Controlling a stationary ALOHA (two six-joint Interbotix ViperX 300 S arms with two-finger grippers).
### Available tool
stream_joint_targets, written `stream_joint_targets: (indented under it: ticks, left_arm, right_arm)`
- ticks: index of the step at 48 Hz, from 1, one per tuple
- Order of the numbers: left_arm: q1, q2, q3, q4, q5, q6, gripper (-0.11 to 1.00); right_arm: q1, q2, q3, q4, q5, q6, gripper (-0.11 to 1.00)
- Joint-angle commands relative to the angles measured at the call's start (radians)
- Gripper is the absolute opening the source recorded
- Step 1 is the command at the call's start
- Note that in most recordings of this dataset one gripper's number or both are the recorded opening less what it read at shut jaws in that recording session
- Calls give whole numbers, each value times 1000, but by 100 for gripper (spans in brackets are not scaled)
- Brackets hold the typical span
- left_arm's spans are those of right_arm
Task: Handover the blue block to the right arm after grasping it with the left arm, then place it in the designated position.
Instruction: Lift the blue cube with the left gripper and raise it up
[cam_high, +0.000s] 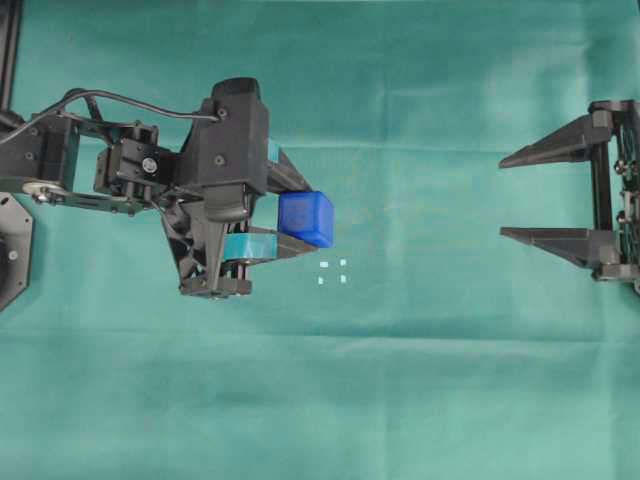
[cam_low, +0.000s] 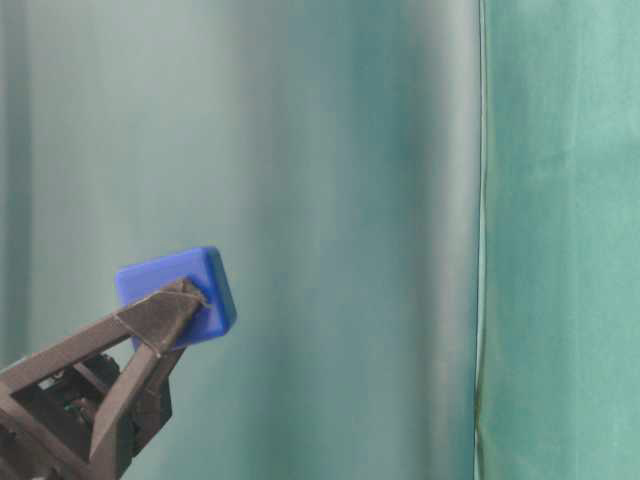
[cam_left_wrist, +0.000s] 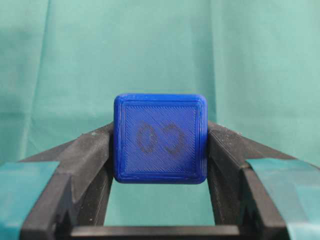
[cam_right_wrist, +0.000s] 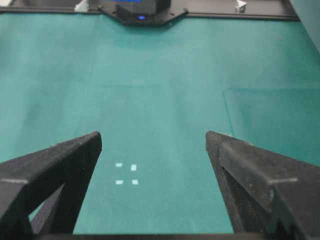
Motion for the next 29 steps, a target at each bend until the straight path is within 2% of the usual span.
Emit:
stream_joint_targets:
  ticks: [1,29]
  left_arm:
    - [-2,-21,-26,3,-5,2,47]
    - [-3,-23,-25,3,-11,3,47]
  right_arm:
    - [-2,3,-25,0,-5,2,94]
    - [-2,3,-25,0,-5,2,94]
